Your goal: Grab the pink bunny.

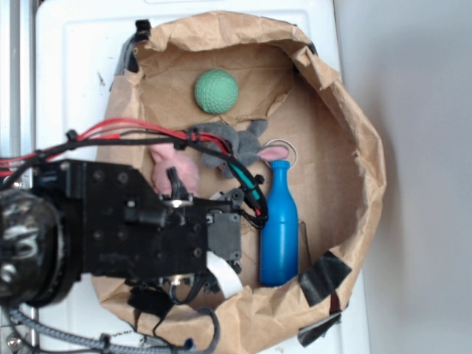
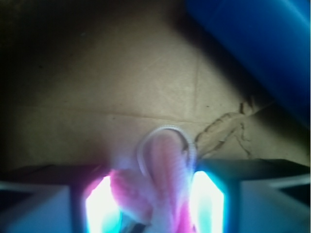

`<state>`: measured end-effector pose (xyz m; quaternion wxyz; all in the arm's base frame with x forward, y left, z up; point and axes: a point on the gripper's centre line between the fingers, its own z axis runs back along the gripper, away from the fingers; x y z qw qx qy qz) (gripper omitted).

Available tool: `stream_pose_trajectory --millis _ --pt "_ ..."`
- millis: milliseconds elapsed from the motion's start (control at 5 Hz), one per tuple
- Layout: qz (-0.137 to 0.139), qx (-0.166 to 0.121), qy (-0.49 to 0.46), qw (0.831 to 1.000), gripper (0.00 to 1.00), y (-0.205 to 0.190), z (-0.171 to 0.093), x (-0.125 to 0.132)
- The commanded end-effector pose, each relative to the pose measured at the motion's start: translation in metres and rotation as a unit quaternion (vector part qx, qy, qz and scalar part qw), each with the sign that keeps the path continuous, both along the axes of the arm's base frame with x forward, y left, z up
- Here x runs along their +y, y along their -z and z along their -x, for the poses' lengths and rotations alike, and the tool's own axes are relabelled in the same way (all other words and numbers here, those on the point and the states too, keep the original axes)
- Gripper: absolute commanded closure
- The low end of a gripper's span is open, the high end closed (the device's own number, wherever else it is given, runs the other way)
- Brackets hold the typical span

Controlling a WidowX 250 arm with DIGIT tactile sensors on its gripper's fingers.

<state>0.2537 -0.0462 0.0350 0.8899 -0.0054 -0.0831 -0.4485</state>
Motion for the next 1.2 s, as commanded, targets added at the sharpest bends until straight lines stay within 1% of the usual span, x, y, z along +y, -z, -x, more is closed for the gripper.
stream_pose_trajectory --millis 0,200,400,600,800,1000 --pt "0.02 -0.025 -0.045 0.999 1.0 -0.031 -0.01 0.015" --pt "0.048 -0.043 -0.11 0.992 1.0 -0.071 -0.014 0.041" --pt "0.055 -0.061 -0.185 0.979 1.0 -0.117 -0.01 0.063" --pt "0.013 -0.033 -0.279 0.96 1.0 -0.143 -0.016 0.071" --pt "-0.006 -0.031 -0.387 0.922 1.0 -0.173 -0.017 0.077" --pt "-0.002 -0.017 -0.44 0.898 1.0 -0.201 -0.014 0.09"
